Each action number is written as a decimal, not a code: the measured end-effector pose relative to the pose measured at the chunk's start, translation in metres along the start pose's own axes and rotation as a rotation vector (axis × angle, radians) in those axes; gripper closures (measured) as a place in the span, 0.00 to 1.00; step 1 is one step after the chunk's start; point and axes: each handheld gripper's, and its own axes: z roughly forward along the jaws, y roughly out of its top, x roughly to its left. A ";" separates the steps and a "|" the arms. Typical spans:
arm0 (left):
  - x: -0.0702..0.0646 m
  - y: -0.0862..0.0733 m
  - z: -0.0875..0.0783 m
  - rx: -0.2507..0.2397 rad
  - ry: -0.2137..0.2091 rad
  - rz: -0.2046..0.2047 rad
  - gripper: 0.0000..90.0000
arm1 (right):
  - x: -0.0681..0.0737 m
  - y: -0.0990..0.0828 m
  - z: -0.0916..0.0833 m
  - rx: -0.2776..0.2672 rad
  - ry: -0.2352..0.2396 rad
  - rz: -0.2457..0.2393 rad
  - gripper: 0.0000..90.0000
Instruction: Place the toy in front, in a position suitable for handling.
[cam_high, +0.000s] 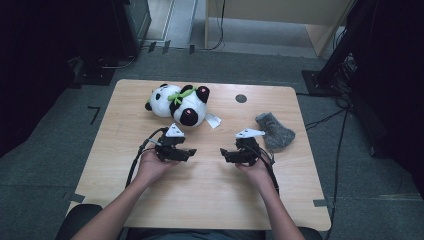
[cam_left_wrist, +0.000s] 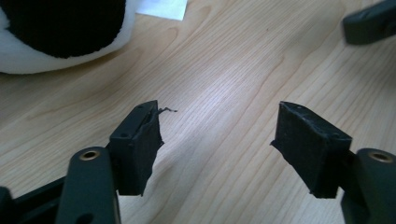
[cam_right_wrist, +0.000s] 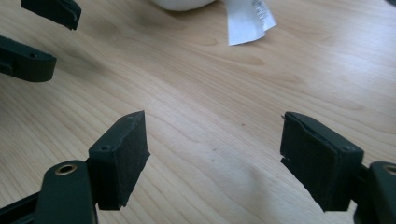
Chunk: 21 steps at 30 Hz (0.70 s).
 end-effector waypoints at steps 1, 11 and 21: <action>0.001 0.000 -0.001 -0.005 -0.008 -0.002 0.34 | -0.002 0.000 -0.002 -0.004 -0.004 0.006 0.27; 0.016 0.009 -0.021 -0.043 -0.011 -0.010 0.38 | -0.031 -0.001 -0.022 -0.042 -0.048 0.053 0.30; 0.039 0.019 -0.035 -0.061 0.011 -0.002 0.34 | -0.044 -0.004 -0.027 -0.048 -0.088 0.070 0.34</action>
